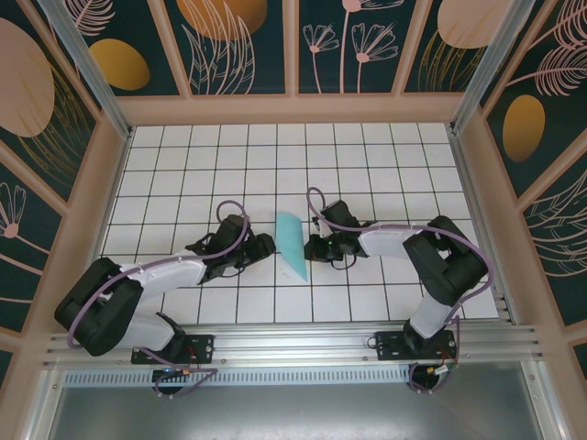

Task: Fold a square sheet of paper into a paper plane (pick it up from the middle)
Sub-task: Fold the wing for the fifth time at the center of the table.

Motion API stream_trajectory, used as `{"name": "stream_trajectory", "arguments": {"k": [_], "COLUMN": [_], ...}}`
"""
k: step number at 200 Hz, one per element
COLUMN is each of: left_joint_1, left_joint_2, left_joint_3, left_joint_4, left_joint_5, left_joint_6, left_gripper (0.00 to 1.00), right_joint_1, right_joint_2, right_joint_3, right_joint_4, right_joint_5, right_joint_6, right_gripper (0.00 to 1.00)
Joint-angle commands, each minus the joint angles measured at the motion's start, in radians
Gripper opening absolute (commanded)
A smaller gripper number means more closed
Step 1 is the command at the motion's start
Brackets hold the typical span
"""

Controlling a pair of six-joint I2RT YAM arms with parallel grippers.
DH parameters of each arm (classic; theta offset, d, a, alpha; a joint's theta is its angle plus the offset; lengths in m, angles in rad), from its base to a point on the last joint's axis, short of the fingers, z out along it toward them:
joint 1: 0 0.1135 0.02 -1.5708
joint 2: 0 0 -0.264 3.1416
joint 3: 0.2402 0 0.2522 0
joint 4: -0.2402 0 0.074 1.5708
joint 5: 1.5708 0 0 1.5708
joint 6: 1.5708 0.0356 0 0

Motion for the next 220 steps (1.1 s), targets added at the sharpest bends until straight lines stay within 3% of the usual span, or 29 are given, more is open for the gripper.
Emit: {"name": "stream_trajectory", "arguments": {"k": [1, 61, 134, 220], "left_joint_1": [-0.004, -0.004, -0.004, -0.005], "left_joint_2": [0.037, 0.058, 0.194, 0.253], "left_joint_3": [0.032, 0.018, 0.068, 0.082], "left_joint_4": [0.068, 0.180, 0.268, 0.335], "left_joint_5": [0.048, 0.097, 0.200, 0.234], "left_joint_6": [-0.004, -0.023, -0.026, -0.081], "left_gripper": [0.58, 0.63, 0.60, 0.24], "right_joint_1": [-0.008, -0.008, -0.008, -0.008], "right_joint_2": [0.031, 0.055, 0.074, 0.065], "right_joint_3": [-0.017, 0.004, 0.013, 0.021], "right_joint_4": [0.046, 0.025, 0.022, 0.036], "right_joint_5": [-0.024, -0.018, -0.005, 0.016], "right_joint_6": [-0.002, -0.008, -0.004, -0.003], "right_gripper": [0.10, 0.10, 0.10, 0.12]}}
